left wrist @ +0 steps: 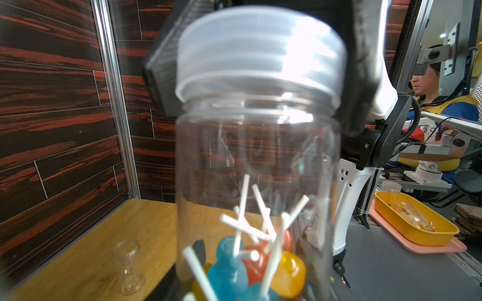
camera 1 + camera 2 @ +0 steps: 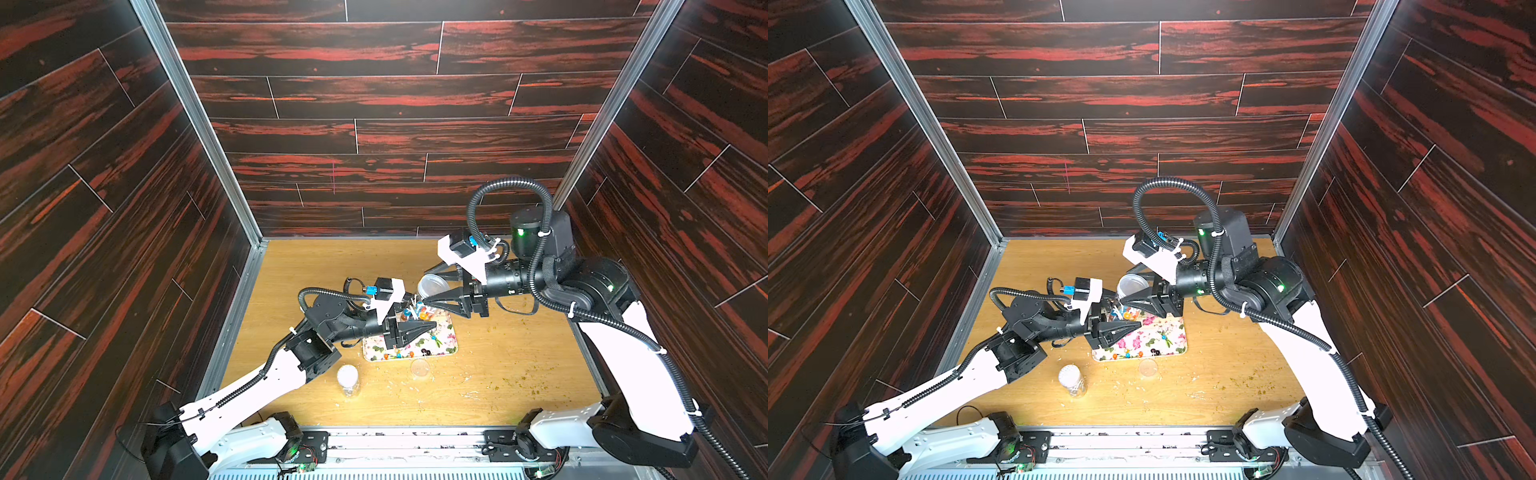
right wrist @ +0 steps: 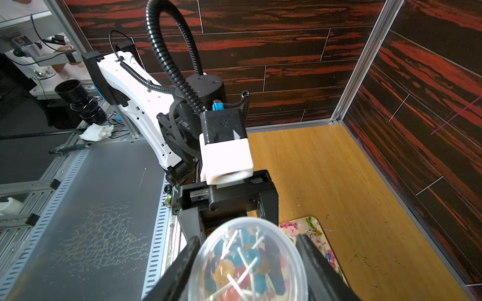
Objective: Pour the candies out of the jar
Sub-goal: Unscrew the lid from the jar.
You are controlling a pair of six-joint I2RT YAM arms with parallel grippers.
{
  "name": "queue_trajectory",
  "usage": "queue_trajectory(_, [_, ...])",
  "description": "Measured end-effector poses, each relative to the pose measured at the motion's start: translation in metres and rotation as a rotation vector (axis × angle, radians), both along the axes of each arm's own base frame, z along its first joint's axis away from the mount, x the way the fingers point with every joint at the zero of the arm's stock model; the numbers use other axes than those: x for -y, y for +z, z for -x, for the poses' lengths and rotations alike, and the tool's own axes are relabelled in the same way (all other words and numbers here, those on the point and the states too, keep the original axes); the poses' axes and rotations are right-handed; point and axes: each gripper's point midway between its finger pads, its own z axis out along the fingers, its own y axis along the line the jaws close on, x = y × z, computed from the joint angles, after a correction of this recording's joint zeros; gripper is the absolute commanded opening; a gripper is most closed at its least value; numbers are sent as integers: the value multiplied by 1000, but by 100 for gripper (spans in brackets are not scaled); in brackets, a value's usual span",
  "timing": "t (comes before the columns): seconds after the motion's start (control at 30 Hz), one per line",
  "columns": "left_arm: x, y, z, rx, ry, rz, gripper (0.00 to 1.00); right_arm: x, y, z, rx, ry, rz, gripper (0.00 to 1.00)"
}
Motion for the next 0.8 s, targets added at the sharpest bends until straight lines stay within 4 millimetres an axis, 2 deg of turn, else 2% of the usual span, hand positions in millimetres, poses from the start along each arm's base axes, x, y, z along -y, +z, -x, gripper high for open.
queue_trajectory(0.3, [-1,-1,-5,-54,15,6,56,1,1,-6,23,-23,0,68])
queue_trajectory(0.4, [-1,-1,-5,-58,15,6,56,1,1,-6,14,-26,-1,74])
queue_trajectory(0.63, [0,-4,-8,-70,19,-2,56,1,9,-8,-41,-65,-17,78])
queue_trajectory(0.8, [1,-7,-9,-76,24,-9,56,2,12,-20,-134,-164,-21,76])
